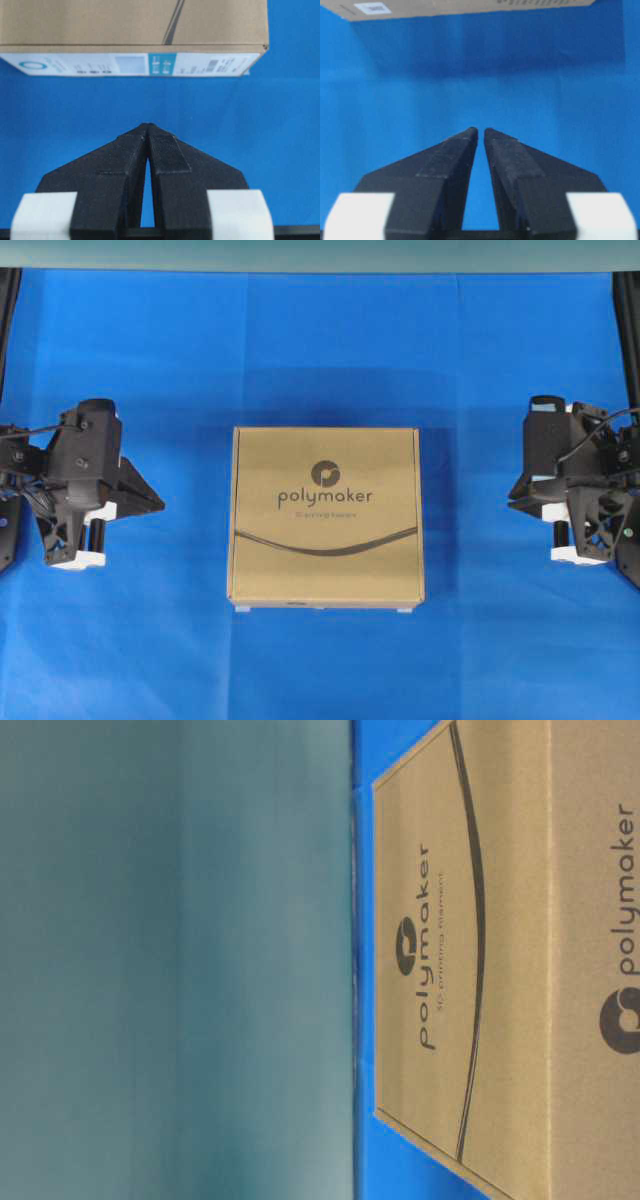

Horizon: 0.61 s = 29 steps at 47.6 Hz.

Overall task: Lift up the cardboard box by clamping it between your arms.
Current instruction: 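Move both grippers inward toward the left and right sides of the box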

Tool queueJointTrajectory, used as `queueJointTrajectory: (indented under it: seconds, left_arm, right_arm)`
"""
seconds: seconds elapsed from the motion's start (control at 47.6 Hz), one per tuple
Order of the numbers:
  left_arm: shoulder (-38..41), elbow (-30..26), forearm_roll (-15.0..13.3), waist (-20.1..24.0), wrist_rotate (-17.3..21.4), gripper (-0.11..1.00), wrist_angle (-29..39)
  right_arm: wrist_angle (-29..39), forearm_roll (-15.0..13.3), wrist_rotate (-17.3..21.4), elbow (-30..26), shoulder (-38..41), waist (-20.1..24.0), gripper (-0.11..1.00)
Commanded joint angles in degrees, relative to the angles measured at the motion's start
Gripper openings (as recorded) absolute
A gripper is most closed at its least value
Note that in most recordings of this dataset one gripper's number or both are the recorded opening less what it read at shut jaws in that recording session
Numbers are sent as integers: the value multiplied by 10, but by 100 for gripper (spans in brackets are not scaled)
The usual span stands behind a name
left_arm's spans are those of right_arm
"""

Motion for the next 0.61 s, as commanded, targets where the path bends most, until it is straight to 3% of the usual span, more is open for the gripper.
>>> queueJointTrajectory:
  seconds: [0.0, 0.105, 0.21, 0.273, 0.42, 0.526, 0.589]
  left_arm:
    - [3, -14, 4, 0, 2, 1, -2]
    - [4, -14, 4, 0, 2, 1, 2]
    - [11, -11, 4, 3, 2, 5, 8]
    - [17, -11, 4, 8, -6, 18, 10]
    - [37, -10, 2, 12, -6, 63, 7]
    - [58, -8, 2, 15, -3, 86, 7]
    - [71, -6, 4, 16, 0, 88, 4]
  right_arm:
    - [-8, -2, -2, -11, 3, -3, 5]
    - [-17, -2, -4, -8, 5, -5, 12]
    - [-17, -2, -3, -4, 11, -11, 32]
    - [-16, -2, -1, -3, 16, -13, 51]
    - [-16, -4, -3, 2, 30, -13, 91]
    - [-18, -6, -4, 8, 44, -13, 100]
    - [-20, -6, -5, 13, 55, -14, 99]
